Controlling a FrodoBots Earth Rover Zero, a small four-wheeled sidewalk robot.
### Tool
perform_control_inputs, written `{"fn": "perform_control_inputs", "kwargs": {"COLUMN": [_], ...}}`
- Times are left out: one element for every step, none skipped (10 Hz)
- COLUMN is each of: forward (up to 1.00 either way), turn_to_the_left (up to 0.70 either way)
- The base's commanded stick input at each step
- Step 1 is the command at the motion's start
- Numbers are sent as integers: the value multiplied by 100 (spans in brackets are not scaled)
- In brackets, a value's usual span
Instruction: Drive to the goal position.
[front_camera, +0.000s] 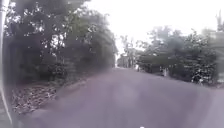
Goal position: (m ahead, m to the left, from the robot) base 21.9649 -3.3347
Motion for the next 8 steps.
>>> {"fn": "perform_control_inputs", "kwargs": {"forward": [70, 70, 70, 70, 70, 70, 70, 70], "turn_to_the_left": [0, 0, 0, 0, 0, 0, 0, 0]}}
